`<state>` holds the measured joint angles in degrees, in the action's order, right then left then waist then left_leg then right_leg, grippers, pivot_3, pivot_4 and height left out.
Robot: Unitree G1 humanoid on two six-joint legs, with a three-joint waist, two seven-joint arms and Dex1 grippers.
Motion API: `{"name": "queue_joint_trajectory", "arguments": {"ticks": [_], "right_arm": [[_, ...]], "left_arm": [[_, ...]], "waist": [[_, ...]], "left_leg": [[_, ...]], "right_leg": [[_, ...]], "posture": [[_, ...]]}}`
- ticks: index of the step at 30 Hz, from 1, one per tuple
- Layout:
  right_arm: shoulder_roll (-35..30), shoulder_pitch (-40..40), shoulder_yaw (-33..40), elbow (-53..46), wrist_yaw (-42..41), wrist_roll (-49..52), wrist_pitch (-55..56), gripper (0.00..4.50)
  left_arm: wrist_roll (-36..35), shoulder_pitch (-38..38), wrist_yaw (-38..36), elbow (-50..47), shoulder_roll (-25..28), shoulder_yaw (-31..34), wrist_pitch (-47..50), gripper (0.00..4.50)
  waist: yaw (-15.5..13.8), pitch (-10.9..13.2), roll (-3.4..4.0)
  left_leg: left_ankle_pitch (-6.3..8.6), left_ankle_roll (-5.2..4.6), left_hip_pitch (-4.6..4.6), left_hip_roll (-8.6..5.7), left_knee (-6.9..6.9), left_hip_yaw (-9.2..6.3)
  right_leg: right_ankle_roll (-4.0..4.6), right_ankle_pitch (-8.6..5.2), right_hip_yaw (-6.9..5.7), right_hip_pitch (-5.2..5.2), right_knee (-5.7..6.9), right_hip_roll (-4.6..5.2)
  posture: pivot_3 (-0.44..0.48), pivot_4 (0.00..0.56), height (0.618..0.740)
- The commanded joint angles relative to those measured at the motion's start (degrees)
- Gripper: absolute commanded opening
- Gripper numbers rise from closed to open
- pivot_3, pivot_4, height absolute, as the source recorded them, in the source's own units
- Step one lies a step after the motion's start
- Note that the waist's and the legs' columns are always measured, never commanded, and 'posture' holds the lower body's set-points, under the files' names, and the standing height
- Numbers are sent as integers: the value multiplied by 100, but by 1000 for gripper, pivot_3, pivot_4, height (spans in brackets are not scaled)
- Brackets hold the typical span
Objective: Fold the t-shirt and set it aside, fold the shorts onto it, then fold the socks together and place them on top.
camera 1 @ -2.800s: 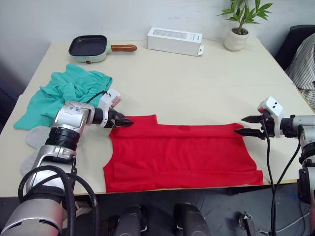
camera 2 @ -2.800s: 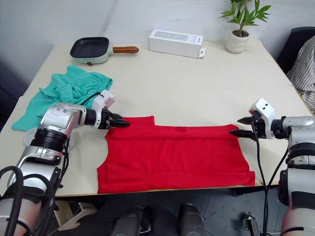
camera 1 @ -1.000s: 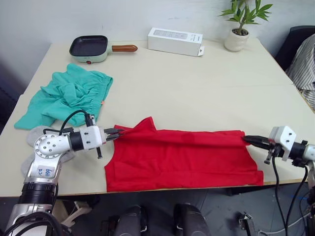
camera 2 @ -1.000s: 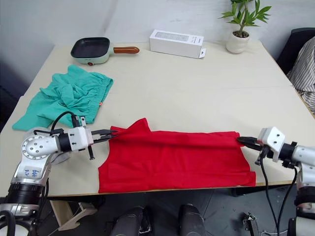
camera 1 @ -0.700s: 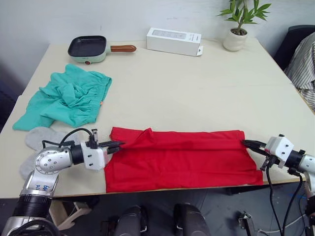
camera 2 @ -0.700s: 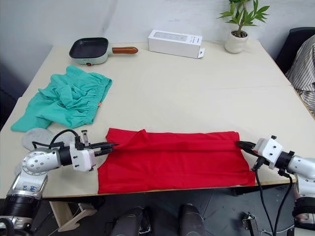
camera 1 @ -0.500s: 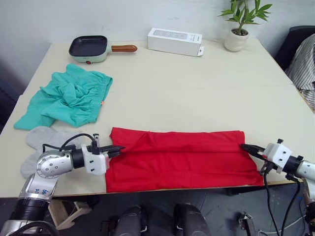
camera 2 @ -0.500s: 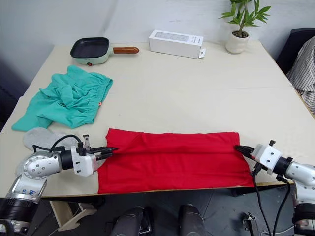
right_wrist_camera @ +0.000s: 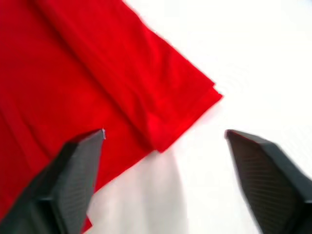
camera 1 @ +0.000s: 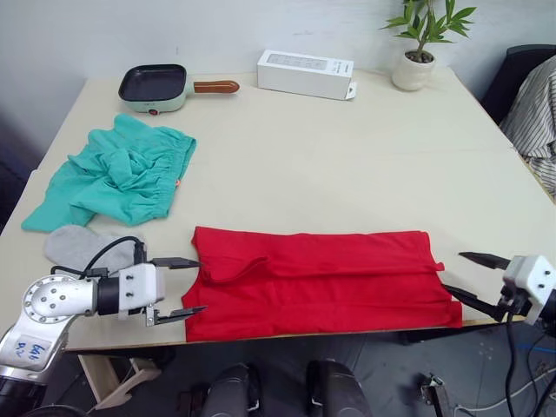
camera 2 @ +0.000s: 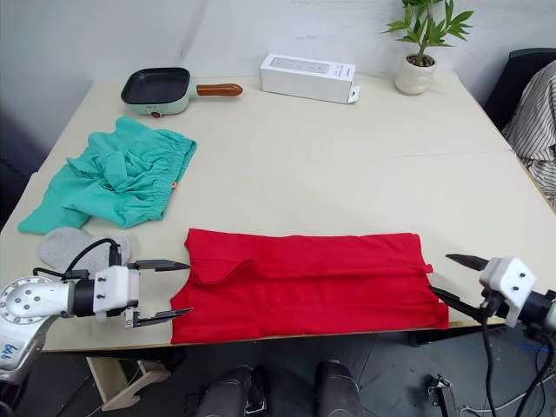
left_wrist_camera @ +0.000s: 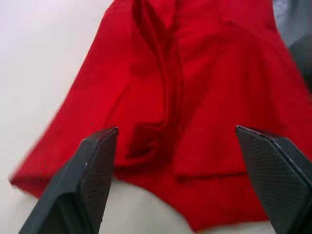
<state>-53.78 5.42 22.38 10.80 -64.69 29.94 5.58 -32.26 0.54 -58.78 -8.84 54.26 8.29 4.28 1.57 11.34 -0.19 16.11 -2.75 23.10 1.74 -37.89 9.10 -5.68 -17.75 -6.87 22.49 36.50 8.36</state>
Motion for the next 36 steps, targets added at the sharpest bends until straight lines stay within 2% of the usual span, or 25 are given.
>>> {"name": "queue_joint_trajectory", "arguments": {"ticks": [1, 2, 5, 9, 12, 14, 15, 18, 21, 26, 29, 32, 36], "right_arm": [[-218, -252, 186, -852, 105, 688, -1200, 4396], [-212, -367, 91, -1003, 115, 745, -1416, 4219], [-6, -863, -471, -1337, 216, 653, -1886, 3374], [571, -1601, -1402, -1229, 525, -103, -1805, 1933], [809, -1856, -1986, -975, 588, -849, -1430, 905], [880, -1832, -2225, -847, 603, -1232, -1155, 201], [924, -1769, -2257, -807, 687, -1352, -1071, 0], [1071, -1447, -2041, -673, 1080, -1525, -847, 0], [988, -778, -1651, -691, 1144, -1532, -474, 0], [880, 519, -790, -1156, 984, -1195, -170, 0], [1118, 975, -212, -1272, 1200, -890, -73, 0], [1438, 1027, 264, -1480, 1469, -364, -286, 0], [1628, 612, 507, -2167, 2004, 532, -1268, 0]], "left_arm": [[-865, -591, 335, -223, -163, 296, 1107, 3848], [-871, -803, 423, -228, -263, 229, 1261, 3848], [-245, -1515, 664, -64, -681, -358, 1384, 3271], [1044, -2242, 887, 517, -1320, -1345, 911, 2002], [1421, -2465, 937, 649, -1792, -1748, 839, 1057], [1794, -2469, 838, 705, -1845, -2005, 627, 400], [1922, -2427, 836, 715, -1867, -2067, 539, 98], [1954, -2147, 947, 583, -1935, -1988, 689, 44], [2040, -1685, 977, 348, -1777, -1848, 677, 44], [1932, -976, 1115, -125, -1655, -1490, 763, 44], [2059, -602, 1258, -206, -1645, -1283, 529, 44], [1925, -481, 1511, -255, -1841, -959, 383, 44], [893, -606, 1717, -593, -2325, -353, 925, 44]], "waist": [[-19, 0, 0], [-35, 0, 0], [-82, -2, -4], [-145, -4, -8], [-157, -4, -9], [-155, -3, -10], [-152, -3, -10], [-147, -4, -10], [-144, -5, -11], [-172, -16, -24], [-162, -19, -28], [-137, -21, -25], [-122, -20, -23]], "left_leg": [[0, 3, 2, -1, 0, -6], [5, 13, 1, -3, -1, -9], [4, 11, 2, -9, -2, -9], [-5, -4, 10, -8, -3, 5], [-6, -5, 16, -4, -8, 18], [-7, -7, 22, -4, -15, 20], [-6, -7, 20, -4, -15, 21], [-6, -7, 20, 0, -15, 25], [-7, -7, 10, 4, -15, 24], [10, 7, 6, 2, -11, 4], [21, 22, 3, 2, -10, 3], [22, 23, 2, 4, -5, 3], [20, 24, 4, 7, -2, 6]], "right_leg": [[0, 0, -1, -2, -1, 0], [0, 0, -2, -5, -1, 2], [-1, 1, -6, -7, -1, 2], [-2, 1, -9, 3, -4, -19], [-3, 2, -1, 10, -6, -61], [-3, 2, 1, 13, -7, -62], [-3, 2, 3, 13, -8, -63], [-4, 2, 7, 14, -8, -63], [-3, 2, 18, 8, -7, -58], [-3, 2, 5, -7, -18, -17], [-3, 2, 4, -11, -22, -14], [-3, 2, 5, -9, -25, -14], [0, 2, 10, -3, -24, -14]], "posture": [[0, 150, 740], [0, 150, 740], [0, 150, 740], [0, 150, 740], [0, 150, 740], [0, 150, 740], [0, 150, 740], [0, 150, 740], [0, 150, 740], [0, 150, 740], [0, 150, 740], [0, 150, 740], [0, 150, 740]]}}
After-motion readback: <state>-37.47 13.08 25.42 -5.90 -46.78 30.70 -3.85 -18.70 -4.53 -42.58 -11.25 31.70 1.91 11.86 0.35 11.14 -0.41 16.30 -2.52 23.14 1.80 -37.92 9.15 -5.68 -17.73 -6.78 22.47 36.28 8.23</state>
